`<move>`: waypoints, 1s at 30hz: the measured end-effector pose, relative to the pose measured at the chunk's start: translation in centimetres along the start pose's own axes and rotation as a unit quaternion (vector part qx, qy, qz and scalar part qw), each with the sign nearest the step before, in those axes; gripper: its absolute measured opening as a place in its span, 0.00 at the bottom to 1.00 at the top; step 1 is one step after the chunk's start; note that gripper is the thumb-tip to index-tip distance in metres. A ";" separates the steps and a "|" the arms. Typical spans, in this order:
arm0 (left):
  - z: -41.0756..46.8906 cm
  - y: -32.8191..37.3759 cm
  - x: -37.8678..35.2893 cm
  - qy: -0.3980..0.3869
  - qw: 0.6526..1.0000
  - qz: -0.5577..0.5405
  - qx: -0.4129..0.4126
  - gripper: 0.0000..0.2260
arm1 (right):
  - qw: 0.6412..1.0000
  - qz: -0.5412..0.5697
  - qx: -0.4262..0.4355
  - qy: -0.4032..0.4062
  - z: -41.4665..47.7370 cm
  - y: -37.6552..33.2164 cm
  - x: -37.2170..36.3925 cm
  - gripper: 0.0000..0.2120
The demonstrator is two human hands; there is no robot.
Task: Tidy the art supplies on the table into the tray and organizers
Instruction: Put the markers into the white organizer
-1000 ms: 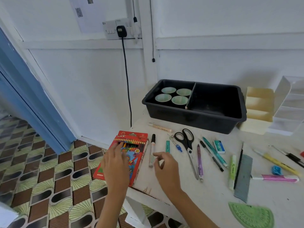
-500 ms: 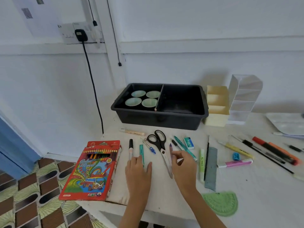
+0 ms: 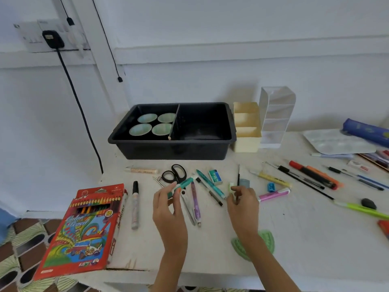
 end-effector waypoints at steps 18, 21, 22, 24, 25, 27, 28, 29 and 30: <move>1.6 7.1 -5.5 -0.066 0.987 -0.108 0.100 0.13 | 0.982 0.156 -0.091 -0.062 6.0 -1.0 4.8 0.19; 2.3 9.7 -7.7 -0.079 0.987 -0.111 0.080 0.16 | 0.980 0.153 -0.090 -0.093 8.7 -1.2 7.0 0.16; 2.6 10.6 -8.5 -0.083 0.987 -0.117 0.072 0.16 | 0.978 0.159 -0.086 -0.102 9.7 -1.3 7.9 0.12; 3.1 12.3 -10.1 -0.097 0.984 -0.138 0.060 0.14 | 0.973 0.184 -0.077 -0.115 11.6 -1.7 9.8 0.08; 3.3 13.2 -10.9 -0.109 0.981 -0.150 0.053 0.14 | 0.970 0.199 -0.073 -0.119 12.4 -2.0 10.7 0.08; 3.5 15.1 -12.3 -0.130 0.974 -0.181 0.033 0.12 | 0.962 0.235 -0.064 -0.121 13.9 -2.6 12.6 0.08; 3.7 16.0 -13.0 -0.138 0.970 -0.197 0.022 0.12 | 0.956 0.259 -0.063 -0.121 14.5 -2.8 13.5 0.08; 3.8 16.8 -13.6 -0.144 0.968 -0.207 0.011 0.11 | 0.949 0.283 -0.067 -0.119 15.0 -2.9 14.2 0.08; 4.2 17.7 -14.4 -0.149 0.966 -0.212 0.001 0.11 | 0.942 0.306 -0.071 -0.117 15.7 -3.0 15.1 0.08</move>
Point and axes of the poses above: each hand's wrist, its own z-axis towards the middle knuckle, its own x-axis out of the back of the hand, y = z × x, the point moved 3 cm from there along z, towards the middle knuckle, and after that the axes turned 13 degrees about z, right-handed, at the moved point
